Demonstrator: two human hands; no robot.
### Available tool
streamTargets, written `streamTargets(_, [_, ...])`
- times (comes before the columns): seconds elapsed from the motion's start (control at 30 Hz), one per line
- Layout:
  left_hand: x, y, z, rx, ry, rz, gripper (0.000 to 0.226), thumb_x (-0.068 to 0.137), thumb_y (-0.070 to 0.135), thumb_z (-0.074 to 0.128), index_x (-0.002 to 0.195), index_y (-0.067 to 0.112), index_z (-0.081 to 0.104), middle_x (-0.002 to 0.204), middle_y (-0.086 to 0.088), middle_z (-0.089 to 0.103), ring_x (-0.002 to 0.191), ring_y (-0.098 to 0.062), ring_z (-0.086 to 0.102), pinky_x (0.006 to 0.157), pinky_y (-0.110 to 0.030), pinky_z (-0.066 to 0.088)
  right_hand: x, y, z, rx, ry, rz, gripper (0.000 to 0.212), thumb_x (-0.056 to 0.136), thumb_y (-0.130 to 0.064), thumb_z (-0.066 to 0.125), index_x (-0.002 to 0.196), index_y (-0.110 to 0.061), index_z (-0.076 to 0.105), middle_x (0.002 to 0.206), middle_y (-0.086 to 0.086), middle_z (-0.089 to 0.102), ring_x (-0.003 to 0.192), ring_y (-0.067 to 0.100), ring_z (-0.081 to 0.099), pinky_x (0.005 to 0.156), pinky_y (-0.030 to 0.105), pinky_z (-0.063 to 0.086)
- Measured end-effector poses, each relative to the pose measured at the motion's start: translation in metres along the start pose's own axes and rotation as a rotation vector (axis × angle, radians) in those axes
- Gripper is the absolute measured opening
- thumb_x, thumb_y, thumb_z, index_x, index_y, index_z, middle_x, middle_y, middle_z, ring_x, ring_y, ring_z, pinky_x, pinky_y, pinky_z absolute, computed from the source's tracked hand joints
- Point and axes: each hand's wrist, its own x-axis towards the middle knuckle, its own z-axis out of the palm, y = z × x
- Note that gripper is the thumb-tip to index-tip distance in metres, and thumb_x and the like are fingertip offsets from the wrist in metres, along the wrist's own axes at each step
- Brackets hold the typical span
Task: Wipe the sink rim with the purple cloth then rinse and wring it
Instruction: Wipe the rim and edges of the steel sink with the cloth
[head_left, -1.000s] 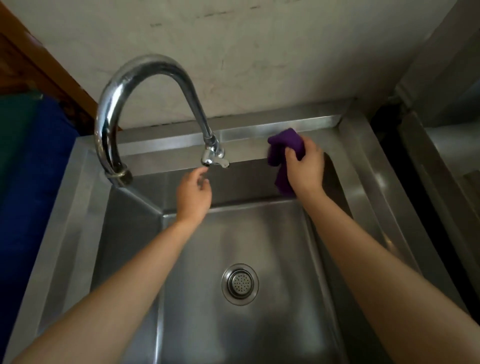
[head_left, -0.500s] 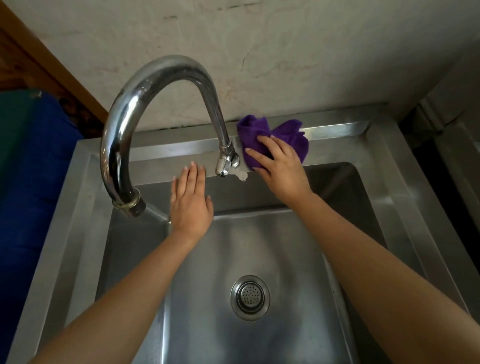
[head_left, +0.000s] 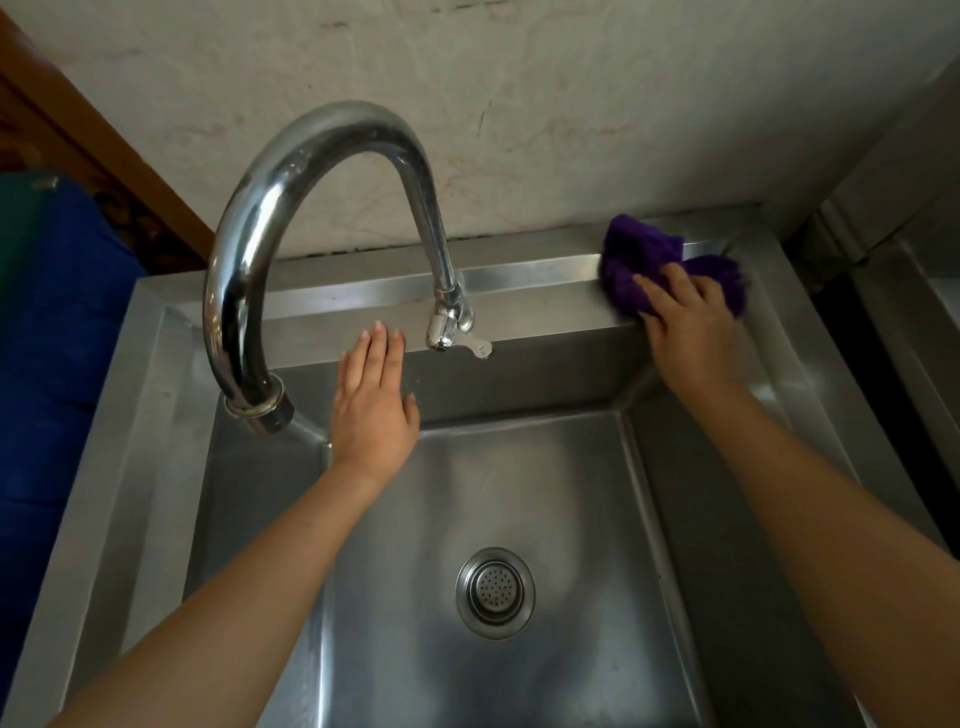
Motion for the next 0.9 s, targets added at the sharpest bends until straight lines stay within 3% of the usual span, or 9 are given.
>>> streamTargets(0.1, [0.000, -0.003, -0.001, 0.001, -0.004, 0.013, 0.074, 0.082, 0.015, 0.055, 0.146, 0.011, 0.018, 0.156, -0.009, 0.017, 0.145, -0.024, 0.011, 0.120, -0.042, 0.011, -0.003, 0.012, 0.002, -0.074, 0.050, 0.104, 0.039, 0.090, -0.020, 0.049, 0.129, -0.014, 0.053, 0.137, 0.016, 0.049, 0.109, 0.044, 0.047, 0.090, 0.047, 0.043])
streamTargets(0.23, [0.000, -0.004, -0.001, -0.003, -0.010, 0.027, 0.075, 0.082, 0.015, 0.056, 0.146, 0.011, 0.018, 0.157, -0.009, 0.016, 0.145, -0.024, 0.011, 0.119, -0.042, 0.012, -0.001, -0.016, 0.009, 0.029, 0.081, 0.289, 0.039, 0.093, -0.022, 0.048, 0.131, -0.012, 0.051, 0.141, 0.014, 0.045, 0.112, 0.042, 0.042, 0.095, 0.045, 0.036])
streamTargets(0.33, [-0.001, -0.003, -0.001, -0.002, -0.001, 0.020, 0.076, 0.080, 0.016, 0.057, 0.146, 0.011, 0.019, 0.156, -0.009, 0.018, 0.145, -0.026, 0.013, 0.119, -0.042, 0.014, -0.010, -0.052, 0.018, 0.085, 0.083, 0.252, 0.038, 0.091, -0.022, 0.052, 0.128, -0.014, 0.054, 0.141, 0.011, 0.046, 0.111, 0.041, 0.043, 0.094, 0.043, 0.035])
streamTargets(0.63, [-0.002, -0.004, -0.002, -0.035, -0.053, 0.033, 0.075, 0.086, 0.020, 0.053, 0.147, 0.013, 0.009, 0.158, -0.008, 0.004, 0.146, -0.023, -0.001, 0.120, -0.039, 0.002, -0.034, -0.126, 0.026, 0.252, 0.011, 0.050, 0.035, 0.079, -0.016, 0.059, 0.114, -0.016, 0.065, 0.133, 0.009, 0.056, 0.102, 0.041, 0.050, 0.084, 0.046, 0.044])
streamTargets(0.77, [-0.015, 0.002, -0.001, -0.297, 0.044, 0.015, 0.058, 0.089, 0.018, 0.048, 0.142, 0.008, 0.029, 0.155, -0.013, 0.020, 0.145, -0.026, 0.013, 0.119, -0.032, 0.009, -0.062, -0.139, 0.022, 0.405, -0.027, -0.045, 0.032, 0.083, -0.012, 0.055, 0.113, -0.012, 0.065, 0.128, 0.009, 0.059, 0.097, 0.036, 0.048, 0.088, 0.037, 0.044])
streamTargets(0.83, [-0.029, 0.010, 0.000, -0.516, 0.054, -0.016, 0.052, 0.090, 0.018, 0.046, 0.140, 0.010, 0.034, 0.151, -0.011, 0.030, 0.141, -0.022, 0.025, 0.112, -0.014, 0.015, -0.081, -0.148, 0.016, 0.549, -0.085, 0.003, 0.030, 0.087, -0.014, 0.052, 0.113, -0.011, 0.065, 0.122, 0.007, 0.063, 0.096, 0.031, 0.047, 0.091, 0.029, 0.041])
streamTargets(0.9, [-0.040, 0.020, -0.006, -0.836, -0.066, -0.123, 0.049, 0.094, 0.015, 0.047, 0.141, 0.018, 0.033, 0.146, -0.002, 0.038, 0.131, -0.005, 0.038, 0.094, 0.003, 0.026, -0.098, -0.155, 0.006, 0.684, -0.164, 0.067, 0.026, 0.090, -0.013, 0.052, 0.112, -0.012, 0.066, 0.112, 0.005, 0.068, 0.096, 0.026, 0.050, 0.088, 0.023, 0.040])
